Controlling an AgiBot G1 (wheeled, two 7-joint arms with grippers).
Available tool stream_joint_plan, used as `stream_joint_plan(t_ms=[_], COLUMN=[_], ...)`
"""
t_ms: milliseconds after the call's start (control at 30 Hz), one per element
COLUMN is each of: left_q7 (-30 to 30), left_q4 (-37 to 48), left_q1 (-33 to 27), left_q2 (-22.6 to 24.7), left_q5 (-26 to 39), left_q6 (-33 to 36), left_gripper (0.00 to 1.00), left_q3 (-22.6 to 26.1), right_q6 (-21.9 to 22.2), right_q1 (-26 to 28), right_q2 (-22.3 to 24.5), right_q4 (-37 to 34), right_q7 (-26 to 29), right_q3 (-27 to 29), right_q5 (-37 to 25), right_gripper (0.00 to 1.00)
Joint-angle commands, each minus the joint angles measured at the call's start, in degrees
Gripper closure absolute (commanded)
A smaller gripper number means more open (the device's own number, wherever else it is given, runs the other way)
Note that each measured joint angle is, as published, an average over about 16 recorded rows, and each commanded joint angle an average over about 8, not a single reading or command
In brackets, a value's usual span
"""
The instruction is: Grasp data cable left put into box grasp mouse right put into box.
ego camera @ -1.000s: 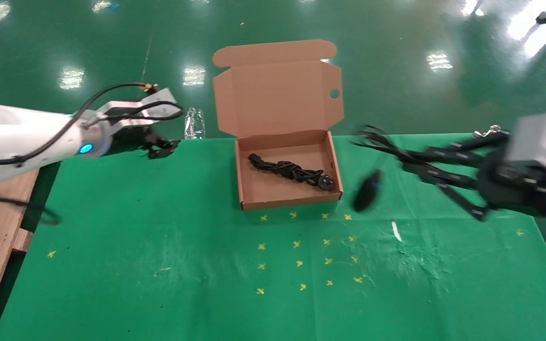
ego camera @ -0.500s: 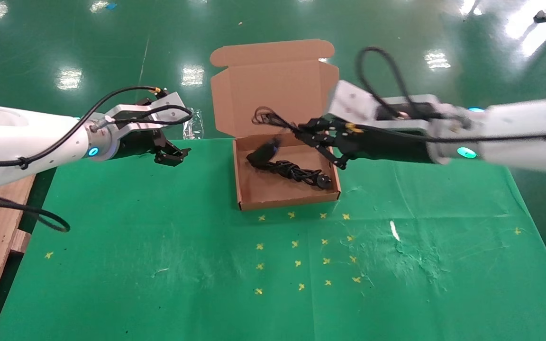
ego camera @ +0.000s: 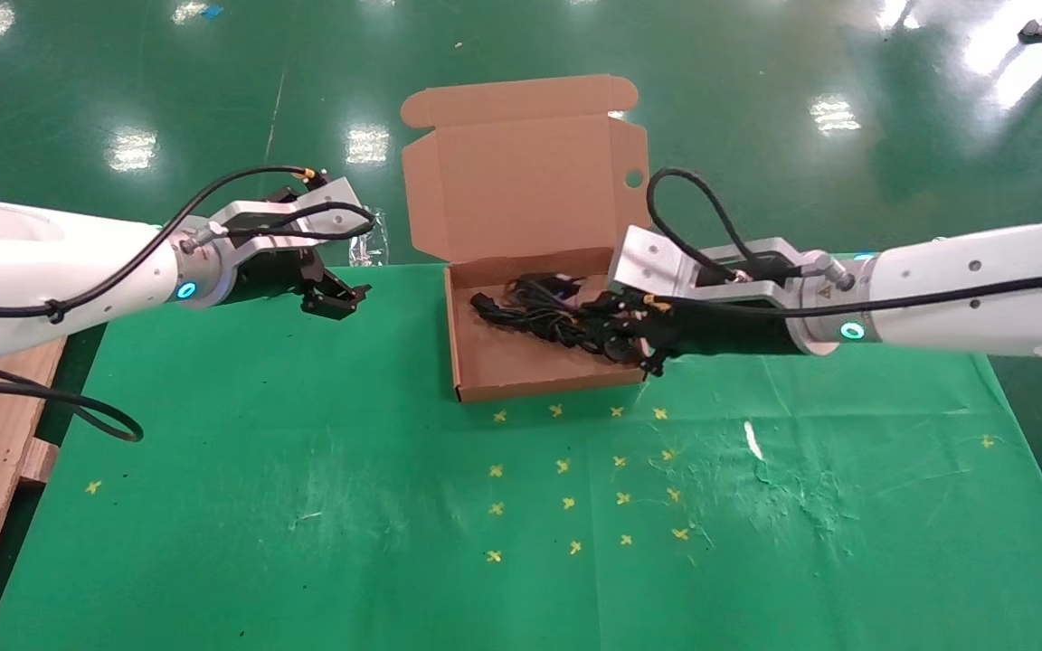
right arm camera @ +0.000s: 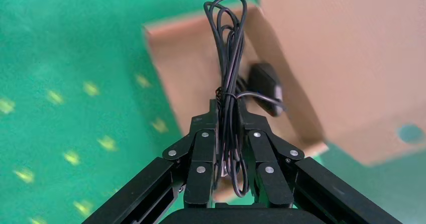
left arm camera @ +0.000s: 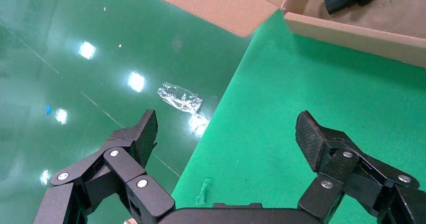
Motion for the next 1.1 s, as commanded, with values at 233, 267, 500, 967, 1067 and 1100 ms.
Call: stream_joint_plan(t_ms=[233,267,500,967,1067,1100], left_q7=[0.0,0.0,0.0,0.0,0.0,0.0], left_q4=[0.0,0.0,0.0,0.0,0.0,0.0], left_q1=[0.0,0.0,0.0,0.0,0.0,0.0], left_q2=[0.0,0.0,0.1,0.1,0.1,0.1], left_q5=[-0.1,-0.1,0.0,0.0,0.0,0.0], left_q6=[0.0,0.0,0.0,0.0,0.0,0.0], left_gripper=[0.0,0.0,0.0,0.0,0.0,0.0], left_q3=[0.0,0.0,0.0,0.0,0.0,0.0], right_q6=[0.0,0.0,0.0,-5.4,-7.0,-7.6], right_q1=[-0.6,-0.6,-0.6,-5.3,-6.8,-7.3], right_q2=[0.1,0.1,0.2,3.2,4.1,4.4], right_q4=[0.5,0.5,0.3,2.3,2.9,3.1], right_q7=[-0.7,-0.6,-0.2,-1.5,-1.9,-2.1], right_q3=[0.2,0.2,0.2,7.0,9.1,9.8], right_q5=[0.7,0.7,0.5,7.3,9.4,10.1], right_gripper=[0.0,0.0,0.0,0.0,0.0,0.0])
